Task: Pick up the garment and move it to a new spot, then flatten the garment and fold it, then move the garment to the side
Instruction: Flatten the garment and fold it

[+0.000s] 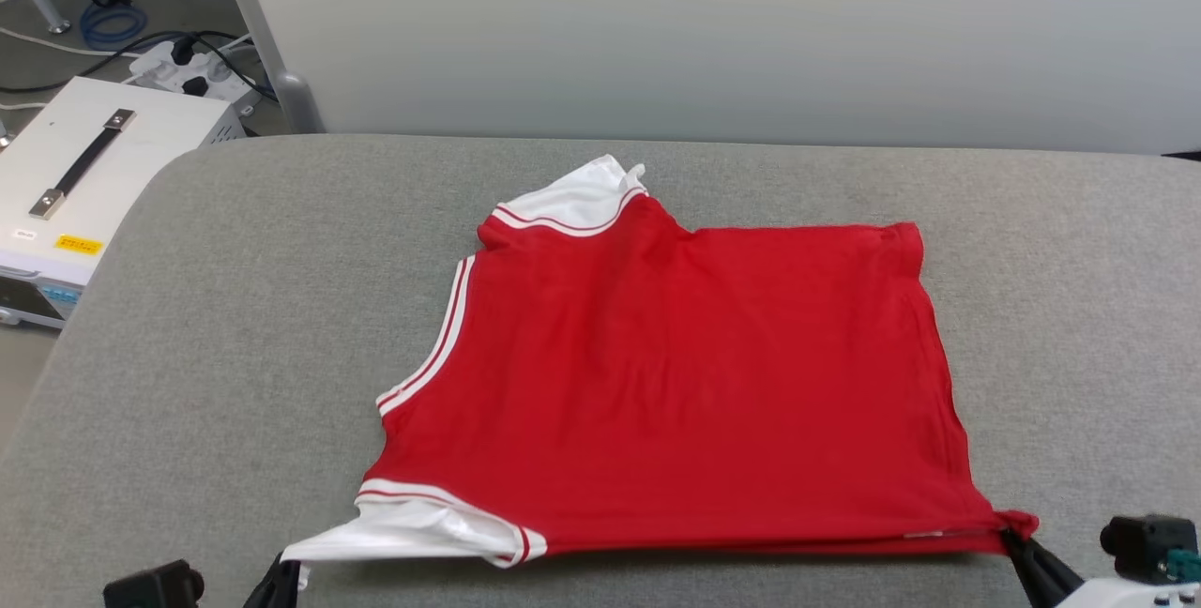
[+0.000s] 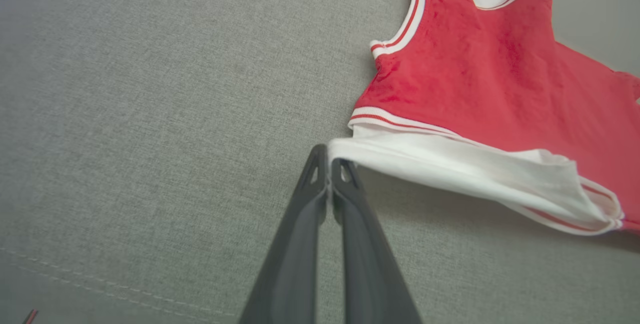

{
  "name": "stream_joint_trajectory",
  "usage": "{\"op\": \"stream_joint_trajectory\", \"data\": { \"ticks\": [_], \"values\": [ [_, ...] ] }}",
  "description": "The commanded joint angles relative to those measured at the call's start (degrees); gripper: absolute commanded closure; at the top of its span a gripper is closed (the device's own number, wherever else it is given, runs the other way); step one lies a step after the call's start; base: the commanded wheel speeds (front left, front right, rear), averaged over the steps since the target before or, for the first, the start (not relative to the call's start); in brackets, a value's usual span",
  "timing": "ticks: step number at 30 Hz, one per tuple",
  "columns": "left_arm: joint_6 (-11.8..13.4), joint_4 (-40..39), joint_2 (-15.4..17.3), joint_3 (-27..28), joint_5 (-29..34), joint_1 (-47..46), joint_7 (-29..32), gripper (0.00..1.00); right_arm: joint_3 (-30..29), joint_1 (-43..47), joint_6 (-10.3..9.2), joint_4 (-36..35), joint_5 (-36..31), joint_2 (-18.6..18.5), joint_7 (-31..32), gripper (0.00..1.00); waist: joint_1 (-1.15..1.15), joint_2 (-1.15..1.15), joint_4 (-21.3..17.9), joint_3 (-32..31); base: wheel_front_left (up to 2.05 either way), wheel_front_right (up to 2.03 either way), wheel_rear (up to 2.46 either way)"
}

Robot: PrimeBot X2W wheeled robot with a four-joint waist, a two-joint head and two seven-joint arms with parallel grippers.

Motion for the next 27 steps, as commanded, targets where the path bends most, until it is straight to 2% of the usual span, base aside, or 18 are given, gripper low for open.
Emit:
{"op": "stream_joint_trajectory", "data": {
  "ticks": [1, 3, 7, 13, 20, 27],
  "values": [
    [1.88, -1.24, 1.94, 1.55, -0.42, 2.04, 0.35, 1.0, -2.87, 3.0, -0.56, -2.45, -1.73, 0.52, 1.69, 1.0, 0.01, 0.0, 0.41, -0.51, 0.0, 0.0, 0.0],
    [3.46, -4.67, 2.79, 2.03, -0.51, 4.27, 1.21, 1.0, -6.61, 7.89, -0.56, -8.94, -4.58, 3.65, 5.66, 1.0, 0.01, 0.0, 0.56, -0.54, 0.0, 0.0, 0.0],
    [5.05, -9.12, 3.98, 2.24, -0.31, 5.43, 2.76, 1.0, -10.79, 14.04, -0.56, -19.69, -8.33, 8.64, 12.83, 1.0, 0.01, 0.0, 0.68, -0.07, 0.0, 0.0, 0.0],
    [5.77, -11.96, 4.85, 1.27, 0.97, 2.49, 4.63, 1.0, -13.6, 17.4, -0.56, -29.57, -10.81, 12.47, 19.83, 1.0, 0.01, 0.0, 0.37, 0.86, 0.0, 0.0, 0.0],
    [4.4, -10.71, 4.74, -0.69, 1.63, -3.79, 7.09, 1.0, -14.06, 13.83, -0.56, -31.4, -10.51, 13.23, 22.83, 1.0, 0.01, 0.0, -0.43, 2.58, 0.0, 0.0, 0.0],
    [0.85, -4.37, 3.03, -3.46, 2.4, -14.29, 9.0, 1.0, -11.02, 3.6, -0.56, -25.33, -9.63, 9.32, 22.05, 1.0, 0.01, 0.0, -1.24, 6.07, 0.0, 0.0, 0.0]
  ]
}}
